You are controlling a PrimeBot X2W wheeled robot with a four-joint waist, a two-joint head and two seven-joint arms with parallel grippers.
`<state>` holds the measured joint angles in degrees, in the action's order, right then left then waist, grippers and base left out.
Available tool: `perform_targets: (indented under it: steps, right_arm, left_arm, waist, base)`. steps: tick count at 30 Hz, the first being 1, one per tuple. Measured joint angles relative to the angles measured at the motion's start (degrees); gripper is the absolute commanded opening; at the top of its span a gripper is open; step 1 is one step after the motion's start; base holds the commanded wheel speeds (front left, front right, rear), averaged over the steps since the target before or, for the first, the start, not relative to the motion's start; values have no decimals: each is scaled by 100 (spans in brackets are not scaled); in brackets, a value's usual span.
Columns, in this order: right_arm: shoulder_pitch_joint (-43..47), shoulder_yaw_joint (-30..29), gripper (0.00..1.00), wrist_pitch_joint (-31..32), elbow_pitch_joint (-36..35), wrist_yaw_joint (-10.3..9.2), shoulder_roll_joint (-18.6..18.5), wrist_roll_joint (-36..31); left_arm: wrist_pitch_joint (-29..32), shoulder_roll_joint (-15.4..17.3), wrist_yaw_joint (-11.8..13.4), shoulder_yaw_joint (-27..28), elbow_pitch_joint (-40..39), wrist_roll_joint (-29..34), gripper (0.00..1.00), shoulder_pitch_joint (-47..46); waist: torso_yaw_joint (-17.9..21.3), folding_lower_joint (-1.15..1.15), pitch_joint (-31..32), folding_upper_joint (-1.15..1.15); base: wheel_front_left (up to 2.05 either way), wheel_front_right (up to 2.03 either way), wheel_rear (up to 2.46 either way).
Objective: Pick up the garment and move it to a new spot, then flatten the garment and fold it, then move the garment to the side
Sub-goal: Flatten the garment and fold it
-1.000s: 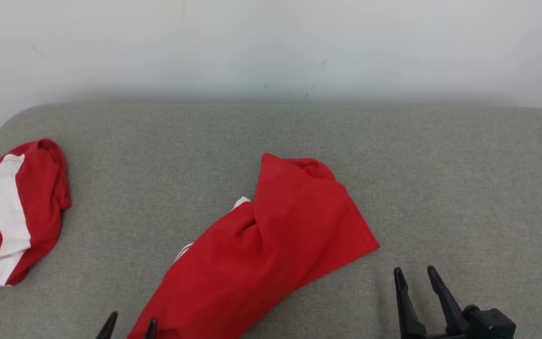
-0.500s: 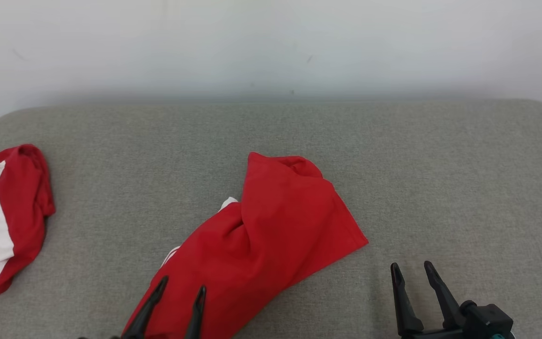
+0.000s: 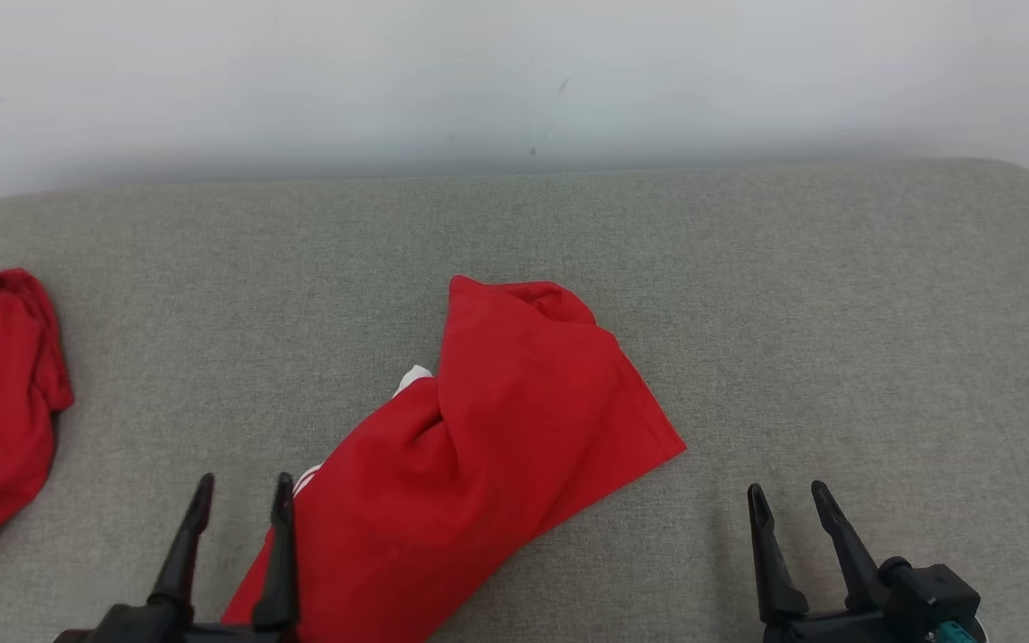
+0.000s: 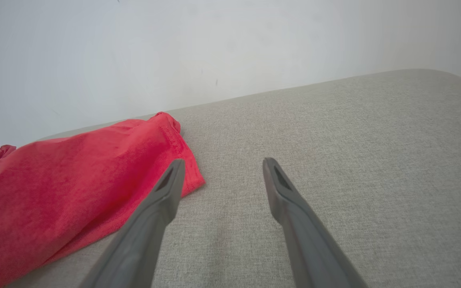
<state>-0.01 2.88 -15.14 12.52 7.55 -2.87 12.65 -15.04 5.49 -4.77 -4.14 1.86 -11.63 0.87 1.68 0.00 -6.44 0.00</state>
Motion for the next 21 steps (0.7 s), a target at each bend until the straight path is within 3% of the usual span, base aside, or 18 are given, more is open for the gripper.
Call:
perform_targets:
  steps: [12, 21]
  right_arm:
    - [-315, 141, 100, -1, 354, 0, -1, -223]
    - [-1189, 443, 100, 0, 1493, 0, 1, -592]
  left_arm:
    - [0, -234, -63, 664, 103, 159, 100, 59]
    - [0, -253, -86, 575, 263, 154, 100, 58]
  waist:
    - [-122, 0, -64, 0]
    - [-253, 0, -40, 0]
  base:
    - [0, 0, 0]
    - [0, 0, 0]
